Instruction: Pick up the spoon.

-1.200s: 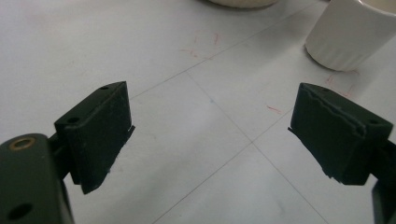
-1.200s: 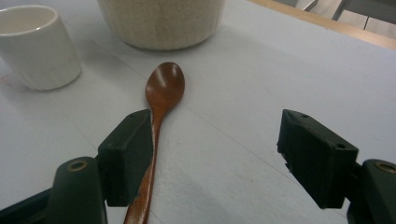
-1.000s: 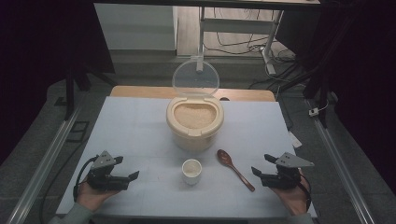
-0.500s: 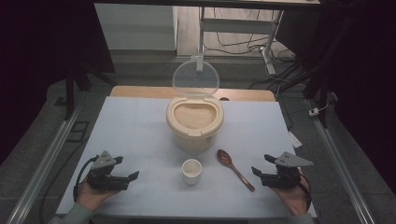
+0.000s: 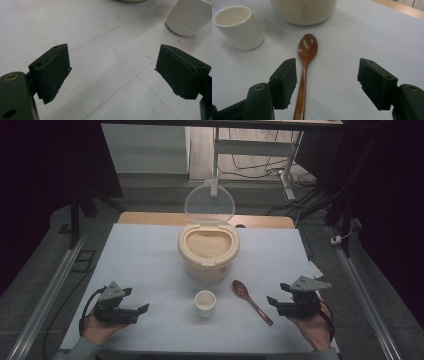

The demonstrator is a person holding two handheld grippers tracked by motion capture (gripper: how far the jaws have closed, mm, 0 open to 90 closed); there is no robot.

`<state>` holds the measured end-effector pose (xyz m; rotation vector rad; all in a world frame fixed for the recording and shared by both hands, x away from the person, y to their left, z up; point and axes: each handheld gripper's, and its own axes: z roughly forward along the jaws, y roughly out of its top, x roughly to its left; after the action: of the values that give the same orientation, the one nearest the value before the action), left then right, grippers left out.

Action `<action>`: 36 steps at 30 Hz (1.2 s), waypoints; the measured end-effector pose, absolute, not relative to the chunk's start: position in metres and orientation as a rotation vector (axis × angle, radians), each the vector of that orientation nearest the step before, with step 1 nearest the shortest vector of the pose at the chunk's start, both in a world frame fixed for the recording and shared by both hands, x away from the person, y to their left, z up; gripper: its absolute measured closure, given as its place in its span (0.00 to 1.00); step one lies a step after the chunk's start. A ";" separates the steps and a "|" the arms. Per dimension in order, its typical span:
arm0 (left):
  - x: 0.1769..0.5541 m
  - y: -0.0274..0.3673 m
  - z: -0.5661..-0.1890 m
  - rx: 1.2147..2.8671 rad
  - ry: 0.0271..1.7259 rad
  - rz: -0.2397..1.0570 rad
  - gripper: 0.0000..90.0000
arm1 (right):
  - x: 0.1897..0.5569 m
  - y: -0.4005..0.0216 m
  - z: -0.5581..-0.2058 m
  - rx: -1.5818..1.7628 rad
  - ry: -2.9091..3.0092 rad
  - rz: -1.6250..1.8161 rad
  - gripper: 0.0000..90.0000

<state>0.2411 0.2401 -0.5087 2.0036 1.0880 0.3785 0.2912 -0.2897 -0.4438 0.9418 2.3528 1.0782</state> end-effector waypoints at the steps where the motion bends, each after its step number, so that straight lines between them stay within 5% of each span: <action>1: 0.241 0.240 -0.509 2.005 1.086 0.380 0.13 | 0.291 -0.287 -0.441 0.943 2.369 1.055 0.35; 15: 0.242 0.237 -0.510 2.022 1.079 0.373 0.13 | 0.308 -0.241 -0.419 0.960 2.585 0.846 0.35; 36: 0.242 0.232 -0.517 2.060 1.075 0.357 0.13 | 0.320 -0.228 -0.462 1.042 2.759 0.592 0.42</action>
<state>0.2418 0.2317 -0.5169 2.0600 1.0746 0.3566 0.3200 -0.2280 -0.4615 1.0415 2.7588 0.5921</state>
